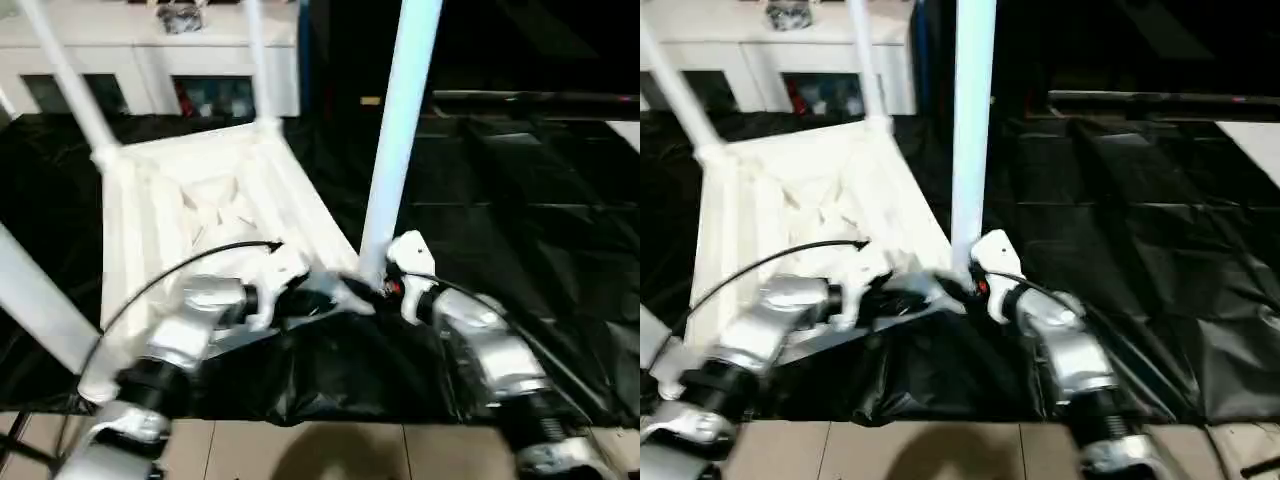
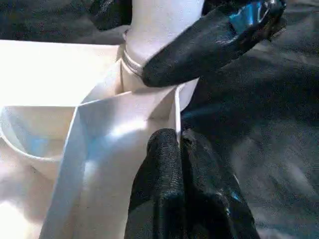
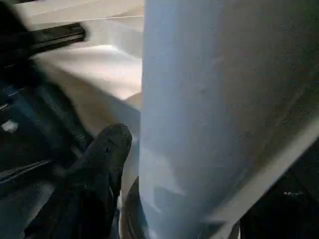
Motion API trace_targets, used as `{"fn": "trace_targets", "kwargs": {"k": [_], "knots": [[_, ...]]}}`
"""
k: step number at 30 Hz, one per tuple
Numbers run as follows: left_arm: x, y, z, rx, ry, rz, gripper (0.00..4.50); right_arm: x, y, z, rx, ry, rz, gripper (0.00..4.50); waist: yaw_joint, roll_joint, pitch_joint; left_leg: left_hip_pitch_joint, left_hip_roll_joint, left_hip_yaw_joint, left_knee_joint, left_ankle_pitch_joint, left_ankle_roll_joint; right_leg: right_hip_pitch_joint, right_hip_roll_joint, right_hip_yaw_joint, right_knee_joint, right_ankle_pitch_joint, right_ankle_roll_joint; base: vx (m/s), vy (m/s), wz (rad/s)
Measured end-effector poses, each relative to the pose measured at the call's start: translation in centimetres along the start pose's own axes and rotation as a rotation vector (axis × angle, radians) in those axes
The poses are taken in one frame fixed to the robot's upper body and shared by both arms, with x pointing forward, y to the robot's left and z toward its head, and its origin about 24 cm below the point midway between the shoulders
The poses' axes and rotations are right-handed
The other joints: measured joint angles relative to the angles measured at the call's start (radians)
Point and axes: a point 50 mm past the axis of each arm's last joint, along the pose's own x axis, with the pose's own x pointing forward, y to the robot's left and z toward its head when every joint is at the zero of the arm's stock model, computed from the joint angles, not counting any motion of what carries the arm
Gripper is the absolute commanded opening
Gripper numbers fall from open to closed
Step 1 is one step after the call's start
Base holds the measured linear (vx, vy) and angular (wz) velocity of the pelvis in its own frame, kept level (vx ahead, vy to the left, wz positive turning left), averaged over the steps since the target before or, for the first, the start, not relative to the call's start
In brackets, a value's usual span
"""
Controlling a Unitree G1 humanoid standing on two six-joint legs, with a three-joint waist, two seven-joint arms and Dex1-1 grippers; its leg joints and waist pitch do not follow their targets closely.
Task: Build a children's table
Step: Rotate leg to tighten
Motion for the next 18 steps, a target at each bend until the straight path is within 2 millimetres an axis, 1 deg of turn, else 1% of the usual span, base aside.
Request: {"fn": "trace_targets", "kwargs": {"k": [4,8,9,11,13,18], "knots": [[-1.1,0.0,-0.3,0.022,0.026,-0.077,0.0,-1.0,0.4,0.0,-0.047,0.03,0.15,3.02,0.012,-0.007,0.003,0.0,0.0,0.0,0.003,-0.001,0.0,0.0,-0.001,0.0,0.0,0.0,0.0,0.0,0.0,0.0],[-1.8,0.1,-0.5,0.028,0.049,-0.131,0.0,-1.3,0.7,-0.1,-0.07,0.052,0.23,3.02,0.018,-0.015,0.005,0.0,0.0,0.001,0.004,0.0,-0.001,0.002,-0.001,0.001,0.001,0.0,0.0,0.0,0.0,0.0],[-1.9,0.1,-0.5,0.03,0.053,-0.141,0.0,-1.4,0.8,-0.1,-0.075,0.056,0.242,2.87,0.018,-0.017,0.006,0.0,0.0,0.001,0.005,0.0,-0.001,0.002,-0.001,0.001,0.001,0.0,0.0,0.0,0.0,0.0],[-1.9,0.1,-0.5,0.03,0.055,-0.156,0.0,-1.5,0.7,-0.1,-0.079,0.06,0.255,2.7,0.019,-0.021,0.006,0.0,0.0,0.001,0.006,0.0,-0.001,0.003,-0.002,0.002,0.001,0.0,0.0,0.0,0.0,0.0],[-1.9,0.1,-0.5,0.03,0.056,-0.163,0.0,-1.5,0.7,0.0,-0.086,0.058,0.264,2.47,0.019,-0.022,0.005,0.0,0.0,0.001,0.006,0.0,0.0,0.003,-0.002,0.003,0.001,0.0,0.0,0.0,0.0,0.0],[-2.1,0.1,-0.5,0.03,0.061,-0.174,0.0,-1.5,0.7,0.2,-0.088,0.047,0.279,2.25,0.018,-0.022,0.005,0.0,0.0,0.001,0.005,0.0,-0.001,0.003,-0.001,0.002,0.001,0.0,0.0,0.0,0.0,0.0]]}}
